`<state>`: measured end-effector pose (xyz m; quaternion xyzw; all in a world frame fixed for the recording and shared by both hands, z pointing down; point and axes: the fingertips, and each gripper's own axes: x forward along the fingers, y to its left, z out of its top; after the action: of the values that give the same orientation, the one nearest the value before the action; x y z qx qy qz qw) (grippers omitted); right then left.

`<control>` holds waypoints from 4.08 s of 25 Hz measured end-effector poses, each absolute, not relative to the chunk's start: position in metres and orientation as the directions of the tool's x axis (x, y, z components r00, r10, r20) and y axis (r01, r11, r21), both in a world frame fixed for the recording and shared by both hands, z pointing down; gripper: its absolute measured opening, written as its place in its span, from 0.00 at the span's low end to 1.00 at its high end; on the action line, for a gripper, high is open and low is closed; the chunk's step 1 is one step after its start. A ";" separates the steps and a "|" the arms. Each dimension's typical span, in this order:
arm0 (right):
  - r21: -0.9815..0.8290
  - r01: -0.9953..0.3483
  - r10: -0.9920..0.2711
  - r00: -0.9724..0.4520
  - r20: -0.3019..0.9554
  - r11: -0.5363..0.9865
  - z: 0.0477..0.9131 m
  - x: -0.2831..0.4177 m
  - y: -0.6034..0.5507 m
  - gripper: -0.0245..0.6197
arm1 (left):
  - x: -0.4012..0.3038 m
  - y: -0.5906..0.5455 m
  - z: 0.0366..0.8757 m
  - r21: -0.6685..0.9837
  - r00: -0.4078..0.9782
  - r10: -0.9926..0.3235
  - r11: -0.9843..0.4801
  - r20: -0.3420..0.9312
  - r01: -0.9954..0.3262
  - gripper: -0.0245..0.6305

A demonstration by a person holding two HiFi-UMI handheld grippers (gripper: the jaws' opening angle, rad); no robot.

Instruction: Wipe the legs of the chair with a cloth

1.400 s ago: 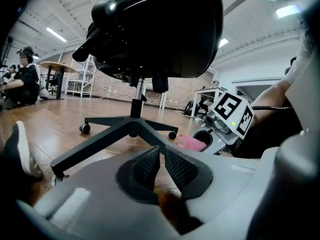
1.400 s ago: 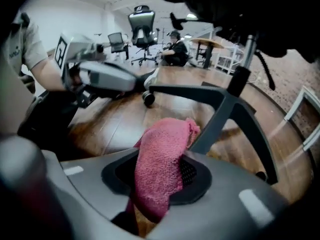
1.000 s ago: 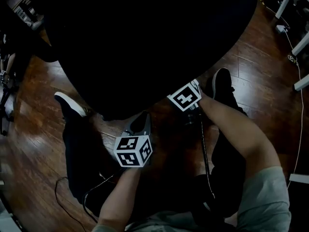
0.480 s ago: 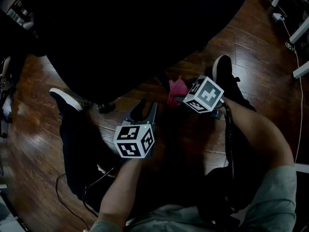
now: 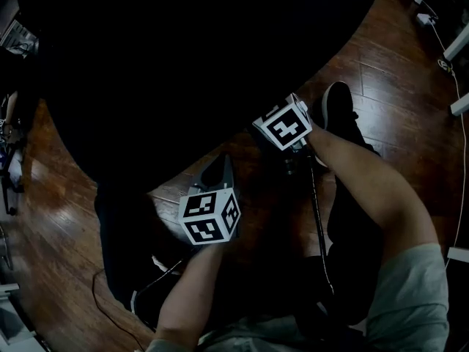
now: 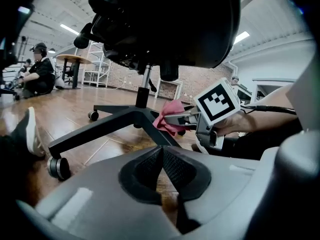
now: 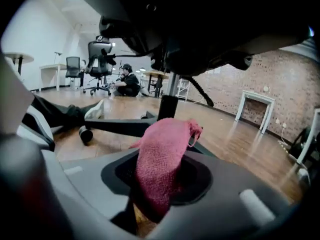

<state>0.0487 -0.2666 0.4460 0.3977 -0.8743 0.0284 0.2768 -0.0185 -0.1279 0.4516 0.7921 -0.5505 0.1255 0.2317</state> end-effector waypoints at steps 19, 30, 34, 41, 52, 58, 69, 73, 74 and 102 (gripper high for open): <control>-0.139 -0.503 -0.194 -0.553 0.810 0.853 0.524 0.142 -0.123 0.23 | 0.059 -0.155 0.495 0.265 0.376 -0.747 -0.271 0.549 -0.925 0.41; -0.030 -0.538 -0.365 -0.611 0.702 0.843 0.474 0.144 -0.155 0.23 | 0.079 -0.184 0.534 0.084 0.162 -0.732 -0.142 0.661 -0.986 0.46; -0.015 -0.530 -0.371 -0.613 0.697 0.848 0.472 0.136 -0.156 0.23 | 0.076 -0.185 0.535 0.073 0.145 -0.723 -0.131 0.675 -0.989 0.45; 0.010 -0.538 -0.398 -0.611 0.684 0.843 0.460 0.133 -0.160 0.23 | 0.069 -0.183 0.536 0.095 0.182 -0.716 -0.160 0.675 -0.983 0.45; 0.026 -0.488 -0.365 -0.615 0.699 0.872 0.452 0.109 -0.156 0.23 | -0.046 -0.170 0.533 0.011 0.133 -0.728 -0.170 0.673 -0.985 0.27; 0.043 -0.432 -0.338 -0.636 0.693 0.901 0.443 0.080 -0.151 0.23 | -0.112 -0.168 0.533 -0.051 0.123 -0.716 -0.217 0.687 -0.975 0.26; 0.044 -0.368 -0.286 -0.636 0.716 0.929 0.449 0.053 -0.143 0.23 | -0.202 -0.172 0.534 -0.103 0.234 -0.681 -0.416 0.694 -0.904 0.26; 0.039 -0.352 -0.271 -0.639 0.720 0.935 0.452 0.039 -0.138 0.23 | -0.236 -0.173 0.536 -0.159 0.203 -0.676 -0.434 0.709 -0.887 0.26; 0.041 -0.347 -0.268 -0.639 0.721 0.937 0.451 0.036 -0.138 0.23 | -0.241 -0.174 0.536 -0.165 0.196 -0.677 -0.429 0.709 -0.888 0.27; 0.261 -0.546 -0.598 -0.646 0.473 0.796 0.390 -0.054 -0.245 0.23 | -0.198 -0.127 0.411 -0.072 0.153 -0.902 -0.198 0.403 -0.978 0.05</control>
<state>-0.0543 -0.2452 0.3897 0.3158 -0.9060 -0.0471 0.2777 -0.1985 -0.1273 0.4108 0.7522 -0.6247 0.1820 0.1036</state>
